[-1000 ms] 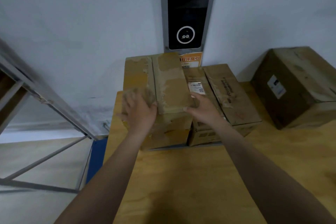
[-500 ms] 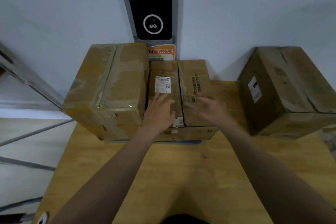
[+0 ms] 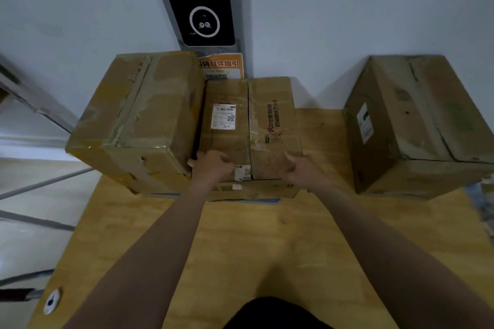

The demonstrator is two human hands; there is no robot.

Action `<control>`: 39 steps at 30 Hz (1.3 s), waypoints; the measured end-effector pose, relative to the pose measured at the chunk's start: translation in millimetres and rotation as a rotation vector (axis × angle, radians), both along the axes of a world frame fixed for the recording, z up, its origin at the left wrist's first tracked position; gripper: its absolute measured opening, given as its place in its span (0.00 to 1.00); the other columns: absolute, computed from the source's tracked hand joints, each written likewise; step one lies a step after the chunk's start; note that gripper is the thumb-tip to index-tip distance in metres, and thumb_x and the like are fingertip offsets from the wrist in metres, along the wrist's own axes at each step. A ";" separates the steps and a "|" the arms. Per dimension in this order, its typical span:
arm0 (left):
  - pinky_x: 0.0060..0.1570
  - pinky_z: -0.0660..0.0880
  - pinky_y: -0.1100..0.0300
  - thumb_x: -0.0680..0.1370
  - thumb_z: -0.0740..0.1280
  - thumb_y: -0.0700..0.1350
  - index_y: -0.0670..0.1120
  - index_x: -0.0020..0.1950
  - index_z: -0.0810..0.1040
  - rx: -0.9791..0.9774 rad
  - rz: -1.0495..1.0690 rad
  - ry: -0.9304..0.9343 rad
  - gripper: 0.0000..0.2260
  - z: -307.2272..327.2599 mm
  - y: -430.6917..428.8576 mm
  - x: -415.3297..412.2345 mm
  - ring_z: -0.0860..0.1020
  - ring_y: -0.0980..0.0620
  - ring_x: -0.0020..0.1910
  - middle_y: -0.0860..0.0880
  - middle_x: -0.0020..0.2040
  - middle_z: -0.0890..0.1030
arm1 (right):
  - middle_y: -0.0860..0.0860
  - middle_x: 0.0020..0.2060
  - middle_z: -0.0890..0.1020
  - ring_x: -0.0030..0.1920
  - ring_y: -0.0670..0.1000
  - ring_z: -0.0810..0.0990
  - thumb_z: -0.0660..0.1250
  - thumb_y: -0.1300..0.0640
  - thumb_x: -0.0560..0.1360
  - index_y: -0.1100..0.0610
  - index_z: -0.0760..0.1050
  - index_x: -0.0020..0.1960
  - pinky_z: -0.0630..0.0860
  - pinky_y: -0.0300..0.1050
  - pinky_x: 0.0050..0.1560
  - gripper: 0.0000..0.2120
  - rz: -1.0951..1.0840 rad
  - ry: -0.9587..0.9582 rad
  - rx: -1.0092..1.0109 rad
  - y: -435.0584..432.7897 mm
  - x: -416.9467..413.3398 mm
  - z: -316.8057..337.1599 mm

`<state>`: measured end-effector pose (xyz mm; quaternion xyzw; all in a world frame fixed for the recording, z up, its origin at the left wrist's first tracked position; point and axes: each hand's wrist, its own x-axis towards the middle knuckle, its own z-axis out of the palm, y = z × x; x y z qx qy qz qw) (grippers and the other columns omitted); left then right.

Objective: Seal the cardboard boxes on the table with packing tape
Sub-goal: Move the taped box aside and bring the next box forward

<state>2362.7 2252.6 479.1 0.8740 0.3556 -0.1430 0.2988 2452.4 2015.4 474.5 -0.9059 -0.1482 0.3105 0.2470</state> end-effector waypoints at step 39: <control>0.70 0.59 0.38 0.80 0.66 0.60 0.57 0.76 0.65 0.282 -0.409 -0.188 0.26 -11.5 -157.3 -102.9 0.57 0.41 0.75 0.46 0.75 0.62 | 0.50 0.79 0.32 0.79 0.65 0.34 0.63 0.35 0.78 0.41 0.41 0.81 0.53 0.84 0.65 0.42 0.010 -0.114 -0.459 -129.9 -236.2 -5.7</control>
